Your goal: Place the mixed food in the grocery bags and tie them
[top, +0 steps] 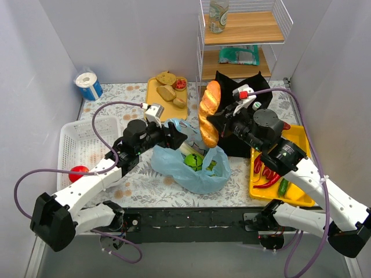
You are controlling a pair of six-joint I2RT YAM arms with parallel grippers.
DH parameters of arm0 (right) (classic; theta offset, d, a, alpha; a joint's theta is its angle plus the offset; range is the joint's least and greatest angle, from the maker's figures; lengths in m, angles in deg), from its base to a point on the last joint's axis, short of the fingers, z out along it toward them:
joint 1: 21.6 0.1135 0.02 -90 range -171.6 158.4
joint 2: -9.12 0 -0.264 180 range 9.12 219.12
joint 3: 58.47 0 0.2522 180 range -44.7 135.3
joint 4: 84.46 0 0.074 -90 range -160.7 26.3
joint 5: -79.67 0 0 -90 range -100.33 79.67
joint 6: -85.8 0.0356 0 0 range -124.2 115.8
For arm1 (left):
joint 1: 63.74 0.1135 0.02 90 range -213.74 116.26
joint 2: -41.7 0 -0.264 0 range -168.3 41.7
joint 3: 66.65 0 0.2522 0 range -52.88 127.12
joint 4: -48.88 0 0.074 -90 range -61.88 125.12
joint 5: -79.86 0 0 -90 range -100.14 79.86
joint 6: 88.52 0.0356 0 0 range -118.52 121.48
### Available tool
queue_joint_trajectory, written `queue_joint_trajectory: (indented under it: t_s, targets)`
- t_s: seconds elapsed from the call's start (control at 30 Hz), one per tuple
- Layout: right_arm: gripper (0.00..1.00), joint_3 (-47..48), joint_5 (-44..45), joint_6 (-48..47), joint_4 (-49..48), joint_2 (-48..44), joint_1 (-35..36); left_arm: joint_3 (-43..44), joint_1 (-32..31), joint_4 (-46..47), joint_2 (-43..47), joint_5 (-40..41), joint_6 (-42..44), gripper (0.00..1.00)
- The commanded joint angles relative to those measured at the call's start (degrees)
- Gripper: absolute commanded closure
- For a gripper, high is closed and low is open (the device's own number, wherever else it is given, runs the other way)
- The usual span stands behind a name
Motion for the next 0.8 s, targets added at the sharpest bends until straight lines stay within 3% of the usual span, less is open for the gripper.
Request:
queue_joint_trajectory:
  t_s: [0.0, 0.33, 0.47, 0.6, 0.67, 0.77]
  targets:
    - [0.99, -0.90, 0.79, -1.10, -1.48, -1.73, 0.03, 0.59, -0.87, 0.23, -1.74, 4.19, 0.59, 0.18]
    - [0.99, -1.35, -11.51, -7.17, -2.54, -1.13, 0.29, 0.59, -1.14, 6.91, -8.68, 6.21, 0.68, 0.32]
    - [0.99, -1.61, -13.19, -6.91, -4.56, 0.90, 1.26, 0.59, -1.14, 9.72, -10.18, 6.91, 0.86, 0.52]
    - [0.99, -1.35, -10.56, -8.39, -5.43, 3.88, 3.54, 1.03, -1.14, 7.29, -7.91, 10.78, -1.32, 1.00]
    - [0.99, -3.70, -9.15, -9.28, -7.36, 4.77, 4.77, 2.08, -1.14, 4.81, -4.84, 12.46, -0.90, 1.00]
    - [0.99, -9.68, -5.55, -12.88, -18.94, 3.72, 6.97, 2.44, -1.05, 0.07, -0.97, 8.86, 0.33, 1.00]
